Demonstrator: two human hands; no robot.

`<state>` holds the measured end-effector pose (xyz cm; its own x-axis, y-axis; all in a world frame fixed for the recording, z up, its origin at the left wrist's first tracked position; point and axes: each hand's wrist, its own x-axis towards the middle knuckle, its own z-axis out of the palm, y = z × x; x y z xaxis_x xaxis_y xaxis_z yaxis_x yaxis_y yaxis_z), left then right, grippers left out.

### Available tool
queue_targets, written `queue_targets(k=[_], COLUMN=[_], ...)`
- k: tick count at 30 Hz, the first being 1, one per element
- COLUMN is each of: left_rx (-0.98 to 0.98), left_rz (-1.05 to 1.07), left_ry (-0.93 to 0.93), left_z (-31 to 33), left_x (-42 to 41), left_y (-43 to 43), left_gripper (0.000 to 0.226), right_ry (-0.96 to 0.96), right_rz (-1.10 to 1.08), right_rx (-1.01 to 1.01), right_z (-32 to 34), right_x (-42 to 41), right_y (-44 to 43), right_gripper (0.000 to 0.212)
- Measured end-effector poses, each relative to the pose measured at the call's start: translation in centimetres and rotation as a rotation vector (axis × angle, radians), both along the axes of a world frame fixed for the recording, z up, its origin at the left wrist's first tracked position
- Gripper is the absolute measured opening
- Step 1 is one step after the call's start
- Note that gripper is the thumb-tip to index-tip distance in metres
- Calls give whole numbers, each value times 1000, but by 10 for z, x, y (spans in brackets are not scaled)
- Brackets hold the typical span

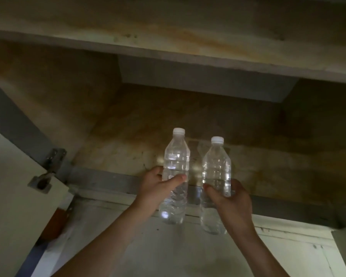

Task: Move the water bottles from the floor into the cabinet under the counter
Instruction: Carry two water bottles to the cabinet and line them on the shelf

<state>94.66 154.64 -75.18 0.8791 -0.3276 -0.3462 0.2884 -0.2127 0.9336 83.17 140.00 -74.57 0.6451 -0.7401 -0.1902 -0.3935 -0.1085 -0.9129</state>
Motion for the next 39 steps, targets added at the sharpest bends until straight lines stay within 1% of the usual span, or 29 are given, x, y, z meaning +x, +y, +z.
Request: queue_targets(k=[5, 10, 12, 15, 17, 18, 20, 21, 24, 25, 26, 27, 29, 32, 34, 36, 39], left_rx=[-17, -2, 40, 90, 116, 130, 153, 162, 191, 174, 128, 85, 6, -106, -144, -142, -163], left_rz=[40, 57, 64, 51, 31, 19, -2, -8, 11, 30, 43, 45, 10, -56, -35, -12, 10], left_ry=[-33, -59, -99, -207, -261, -274, -265, -258, -335, -338, -307, -255, -200, -204, -227, -245, -209], left_z=[-7, -10, -10, -10, -10, -9, -11, -12, -17, -17, -17, -16, -15, -14, -15, -17, -19], left_x=[-5, -9, -10, -12, -10, -9, -5, -4, -3, -2, -3, -4, -11, -28, -32, -31, -26], left_y=[-2, -4, -5, -5, -3, -2, 2, 5, 16, 20, 23, 27, 35, 42, 42, 39, 33], left_gripper=[19, 14, 16, 17, 18, 23, 40, 44, 42, 34, 24, 20, 29, 38, 39, 39, 37], right_ry=[28, 82, 132, 196, 188, 171, 124, 104, 59, 42, 23, 8, -19, -61, -76, -88, -106], right_rz=[-57, -28, -15, 41, 81, 96, 100, 94, 79, 77, 73, 70, 63, 54, 40, 28, 24], right_rx=[-58, -84, -112, -198, -257, -273, -287, -303, -312, -290, -273, -263, -242, -194, -180, -181, -167], right_z=[-10, -14, -14, -20, -25, -25, -26, -28, -31, -32, -32, -33, -36, -40, -41, -42, -45], right_x=[8, 13, 17, 16, 9, 3, -8, -13, -21, -22, -21, -20, -21, -22, -21, -19, -18], right_y=[4, 2, -1, -4, -2, 1, 6, 8, 14, 15, 15, 15, 14, 14, 14, 15, 14], right_gripper=[20, 19, 26, 41, 45, 45, 42, 45, 55, 57, 59, 62, 64, 55, 53, 52, 51])
